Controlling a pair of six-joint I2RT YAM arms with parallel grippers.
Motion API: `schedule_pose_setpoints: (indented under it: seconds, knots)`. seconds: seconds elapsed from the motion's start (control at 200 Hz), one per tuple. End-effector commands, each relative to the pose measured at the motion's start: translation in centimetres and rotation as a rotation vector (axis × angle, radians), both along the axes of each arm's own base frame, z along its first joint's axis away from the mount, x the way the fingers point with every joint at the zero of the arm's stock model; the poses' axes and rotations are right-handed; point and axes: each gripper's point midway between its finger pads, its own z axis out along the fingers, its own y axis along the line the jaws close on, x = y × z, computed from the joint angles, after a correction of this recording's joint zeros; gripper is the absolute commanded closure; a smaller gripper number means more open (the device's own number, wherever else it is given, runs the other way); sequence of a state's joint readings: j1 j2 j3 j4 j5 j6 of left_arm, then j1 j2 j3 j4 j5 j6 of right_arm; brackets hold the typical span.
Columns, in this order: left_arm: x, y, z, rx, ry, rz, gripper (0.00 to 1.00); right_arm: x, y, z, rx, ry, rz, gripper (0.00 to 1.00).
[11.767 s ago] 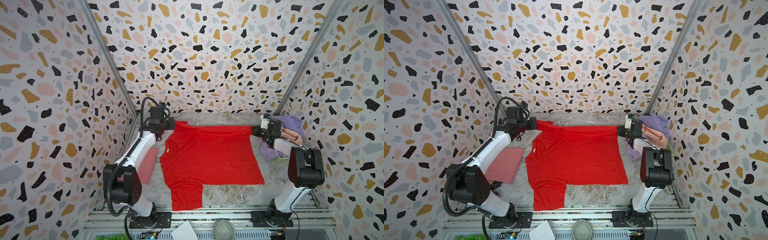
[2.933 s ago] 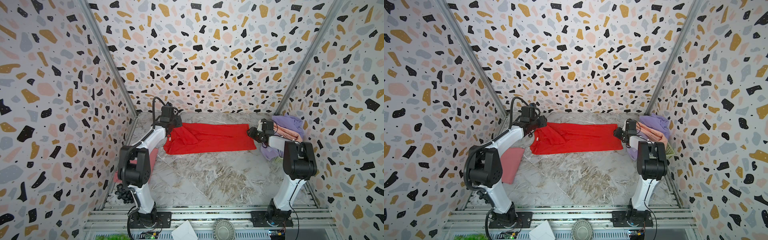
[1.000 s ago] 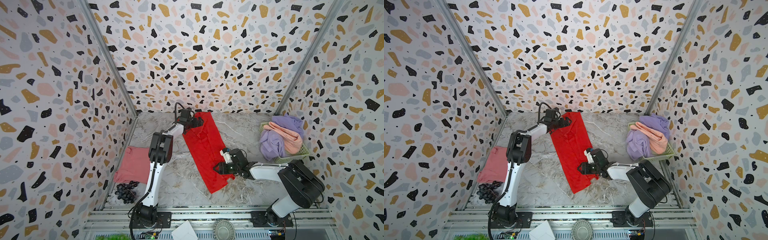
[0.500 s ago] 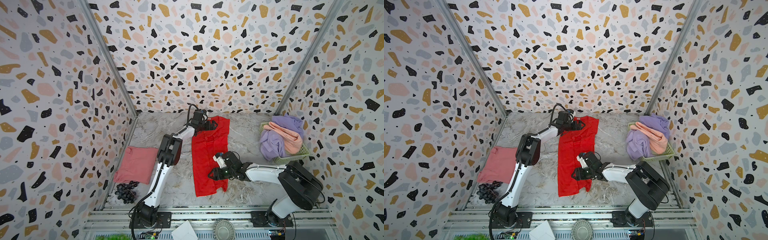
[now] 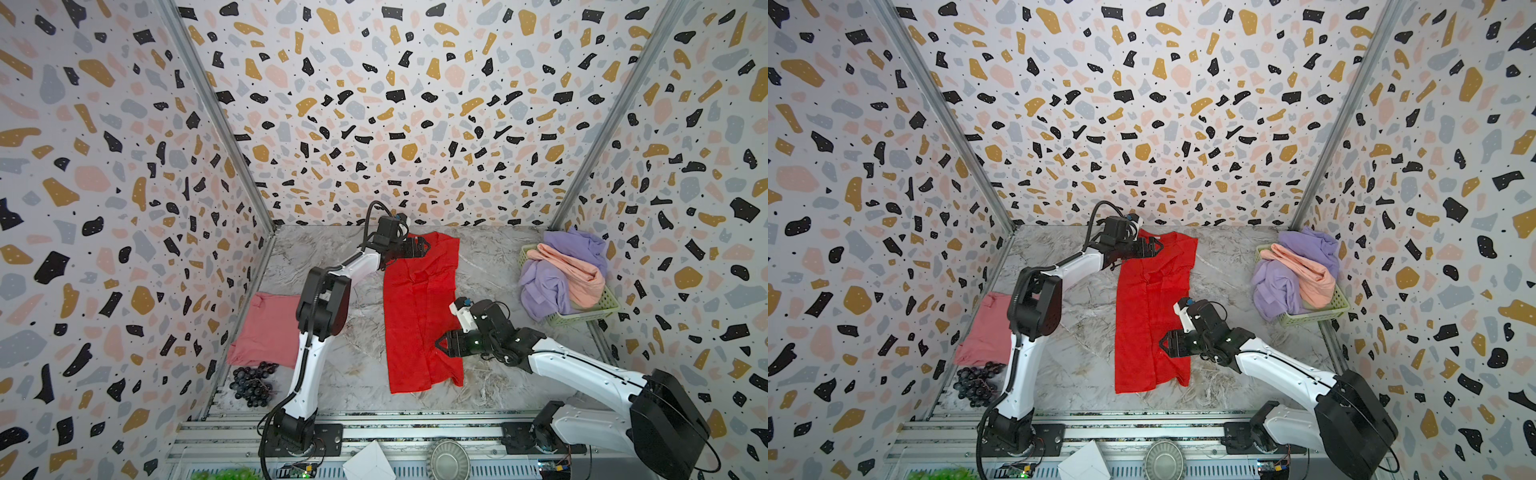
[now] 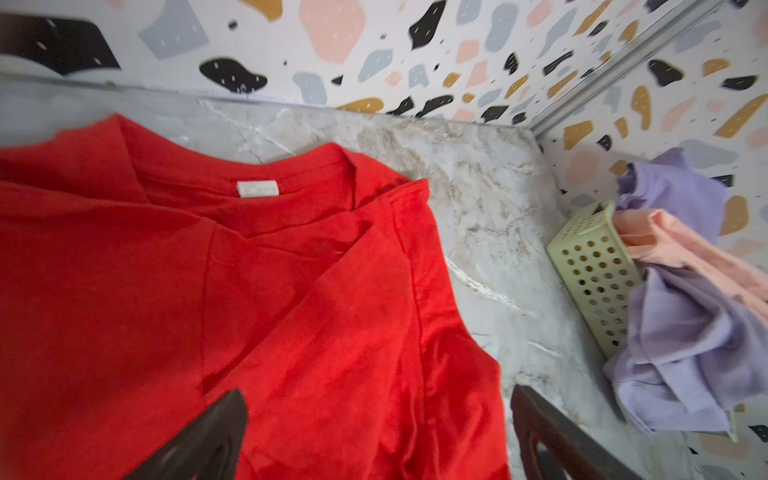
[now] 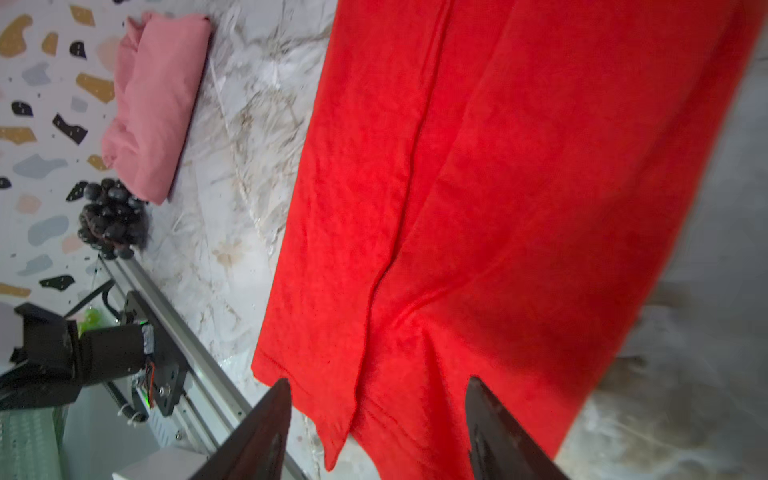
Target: Fold and stack the t-shirts
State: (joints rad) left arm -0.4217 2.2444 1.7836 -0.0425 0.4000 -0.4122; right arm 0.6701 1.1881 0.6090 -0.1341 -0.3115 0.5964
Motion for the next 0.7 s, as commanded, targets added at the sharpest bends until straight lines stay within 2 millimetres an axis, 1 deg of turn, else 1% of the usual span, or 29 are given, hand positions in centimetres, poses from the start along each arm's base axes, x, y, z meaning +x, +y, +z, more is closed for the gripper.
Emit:
schedule_pose_setpoints:
  seconds: [0.0,0.025,0.06,0.075,0.125,0.14,0.165,0.175,0.295,0.4,0.511,0.536,0.581,0.606,0.691]
  knots:
    - [-3.0,1.4,3.0,-0.01,-0.048,0.002,0.0,-0.2,-1.7,-1.2,-0.036,0.01,-0.022,0.35]
    - [-4.0,1.9,3.0,-0.012,-0.038,0.011,0.0,-0.3,-1.7,-1.4,-0.037,0.011,-0.02,0.35]
    - [-5.4,2.6,2.6,-0.007,-0.013,0.023,0.0,-0.6,-1.9,-1.8,-0.044,0.02,-0.017,0.35]
    - [-6.1,2.9,2.2,-0.002,0.003,0.026,0.0,-0.7,-1.9,-2.0,-0.048,0.027,-0.012,0.35]
    - [-8.4,3.7,1.7,-0.001,0.038,0.043,0.0,-1.2,-2.3,-2.6,-0.065,0.05,-0.01,0.35]
    - [-9.2,4.0,1.0,0.006,0.057,0.052,0.0,-1.4,-2.4,-2.8,-0.068,0.056,-0.009,0.35]
    - [-10.4,4.4,0.9,0.004,0.072,0.06,0.0,-1.7,-2.6,-3.1,-0.074,0.067,-0.009,0.35]
    - [-11.0,4.6,0.4,0.008,0.087,0.061,0.0,-1.8,-2.6,-3.2,-0.075,0.071,-0.009,0.35]
    - [-17.5,6.7,-1.9,0.043,0.178,0.101,0.0,-3.0,-3.5,-3.6,-0.074,0.096,-0.018,0.35]
    - [-23.1,8.7,-3.3,0.122,0.224,0.128,0.0,-4.4,-4.1,-3.7,-0.058,0.111,-0.025,0.35]
    - [-28.7,10.5,-4.5,0.17,0.287,0.129,0.01,-6.1,-4.8,-4.7,-0.049,0.157,-0.021,0.34]
    - [-30.0,11.0,-5.0,0.183,0.305,0.132,0.02,-6.4,-4.9,-4.9,-0.048,0.167,-0.022,0.34]
    - [-31.9,12.1,-5.7,0.211,0.329,0.162,0.08,-7.1,-5.2,-5.4,-0.051,0.188,-0.017,0.35]
    - [-32.9,12.6,-6.1,0.216,0.344,0.177,0.09,-7.4,-5.2,-5.6,-0.054,0.196,-0.014,0.35]
    - [-36.5,12.4,-7.1,0.157,0.395,0.166,0.13,-8.0,-5.8,-6.3,-0.08,0.215,-0.026,0.36]
